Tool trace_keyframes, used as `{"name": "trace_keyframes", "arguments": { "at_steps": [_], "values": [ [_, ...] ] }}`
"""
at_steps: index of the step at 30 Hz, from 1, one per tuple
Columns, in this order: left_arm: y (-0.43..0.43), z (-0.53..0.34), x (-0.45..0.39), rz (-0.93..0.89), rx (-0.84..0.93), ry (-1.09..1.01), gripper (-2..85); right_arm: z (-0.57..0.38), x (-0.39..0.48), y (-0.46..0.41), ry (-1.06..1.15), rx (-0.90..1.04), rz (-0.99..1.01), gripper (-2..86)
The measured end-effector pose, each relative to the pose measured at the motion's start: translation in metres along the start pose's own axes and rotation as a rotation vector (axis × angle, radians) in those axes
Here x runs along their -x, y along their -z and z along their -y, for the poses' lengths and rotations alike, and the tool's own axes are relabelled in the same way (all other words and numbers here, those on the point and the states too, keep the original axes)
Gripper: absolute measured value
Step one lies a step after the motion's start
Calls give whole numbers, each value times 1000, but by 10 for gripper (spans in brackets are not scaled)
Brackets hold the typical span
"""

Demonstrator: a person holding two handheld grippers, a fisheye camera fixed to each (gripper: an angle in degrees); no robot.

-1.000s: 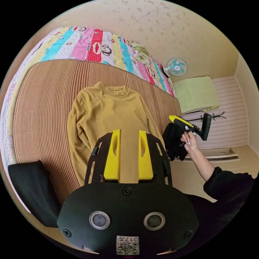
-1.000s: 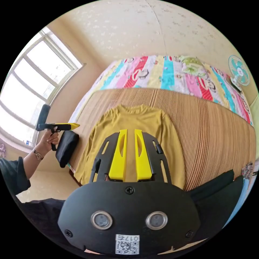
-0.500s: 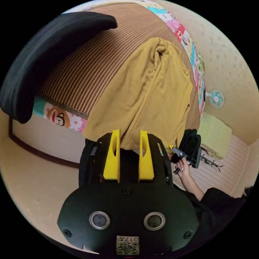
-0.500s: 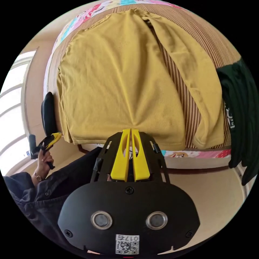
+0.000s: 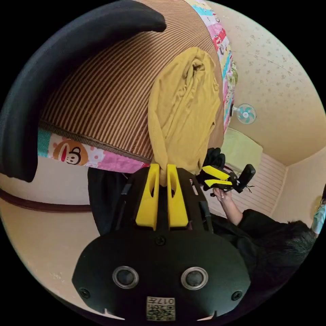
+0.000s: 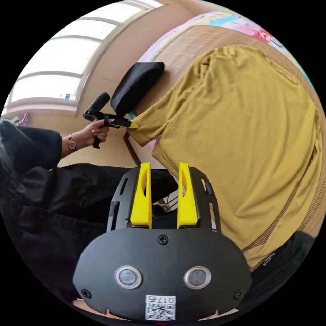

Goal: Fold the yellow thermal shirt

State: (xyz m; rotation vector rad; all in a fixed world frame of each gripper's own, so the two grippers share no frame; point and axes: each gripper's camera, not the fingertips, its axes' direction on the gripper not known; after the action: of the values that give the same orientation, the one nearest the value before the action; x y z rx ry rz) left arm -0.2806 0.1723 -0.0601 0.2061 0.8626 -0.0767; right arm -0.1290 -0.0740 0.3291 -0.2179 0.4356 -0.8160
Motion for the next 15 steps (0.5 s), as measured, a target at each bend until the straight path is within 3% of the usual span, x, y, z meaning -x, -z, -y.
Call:
{"name": "trace_keyframes", "arguments": {
  "at_steps": [2,4,8,11,13,15],
  "values": [
    [28,-1,-24,-153,-61,-17,44,15,32,5,157,19,-25,162],
    [59,1,-62,-261,-135,-59,44,30,69,27,252,-105,-159,178],
    [89,11,-123,-275,-189,-152,48,52,103,75,288,-376,-418,171],
    [115,16,-160,-327,-299,-245,76,70,110,124,367,-595,-559,97],
    [139,14,-179,-373,-433,-326,110,90,76,173,289,-691,-561,66],
    [144,18,-184,-315,-459,-311,133,92,26,216,149,-777,-512,62]
  ]
}}
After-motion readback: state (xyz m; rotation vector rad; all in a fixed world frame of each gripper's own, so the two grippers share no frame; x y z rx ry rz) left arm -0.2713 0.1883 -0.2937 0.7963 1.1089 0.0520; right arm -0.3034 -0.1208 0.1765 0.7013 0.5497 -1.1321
